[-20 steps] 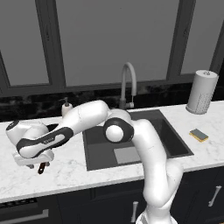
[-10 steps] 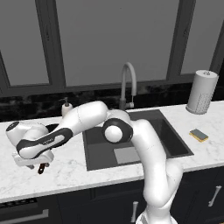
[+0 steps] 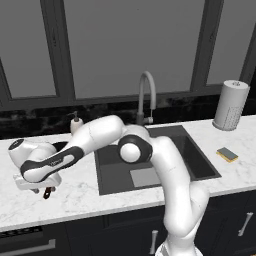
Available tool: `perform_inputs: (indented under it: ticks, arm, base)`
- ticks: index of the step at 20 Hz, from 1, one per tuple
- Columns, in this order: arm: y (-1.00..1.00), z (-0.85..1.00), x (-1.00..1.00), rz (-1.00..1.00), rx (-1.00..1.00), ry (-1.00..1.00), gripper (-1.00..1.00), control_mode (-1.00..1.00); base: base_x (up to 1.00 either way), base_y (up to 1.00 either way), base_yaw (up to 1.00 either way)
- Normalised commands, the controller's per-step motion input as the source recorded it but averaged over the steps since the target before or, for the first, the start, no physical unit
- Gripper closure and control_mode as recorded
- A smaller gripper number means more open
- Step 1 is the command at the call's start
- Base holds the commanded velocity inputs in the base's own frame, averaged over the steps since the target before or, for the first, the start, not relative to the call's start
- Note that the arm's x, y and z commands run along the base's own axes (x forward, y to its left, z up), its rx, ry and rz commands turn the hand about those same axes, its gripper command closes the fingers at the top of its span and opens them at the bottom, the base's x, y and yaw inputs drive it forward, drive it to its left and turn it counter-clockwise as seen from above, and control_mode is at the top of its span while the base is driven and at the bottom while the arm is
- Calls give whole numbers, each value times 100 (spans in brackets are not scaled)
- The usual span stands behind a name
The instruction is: Pick the pan and sponge and place them into the sink. Then turn on the water.
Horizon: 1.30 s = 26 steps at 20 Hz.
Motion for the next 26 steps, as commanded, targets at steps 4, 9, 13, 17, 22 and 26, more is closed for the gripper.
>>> perform_inputs:
  ticks: [4,9,13,17,22,26]
  arm:
    - [-18,-30,0,2,11,0,-100,-100]
    - [-23,-21,0,0,11,0,-100,-100]
    - [-17,-31,0,0,9,0,-100,-100]
    - [0,-19,0,0,1,0,-100,-100]
    - [0,-3,0,0,0,0,-100,-100]
    - [0,0,0,0,0,0,-100,-100]
  base:
    - [0,0,0]
    - [0,0,0]
    - [0,0,0]
    - [0,0,0]
    - [0,0,0]
    - [0,0,0]
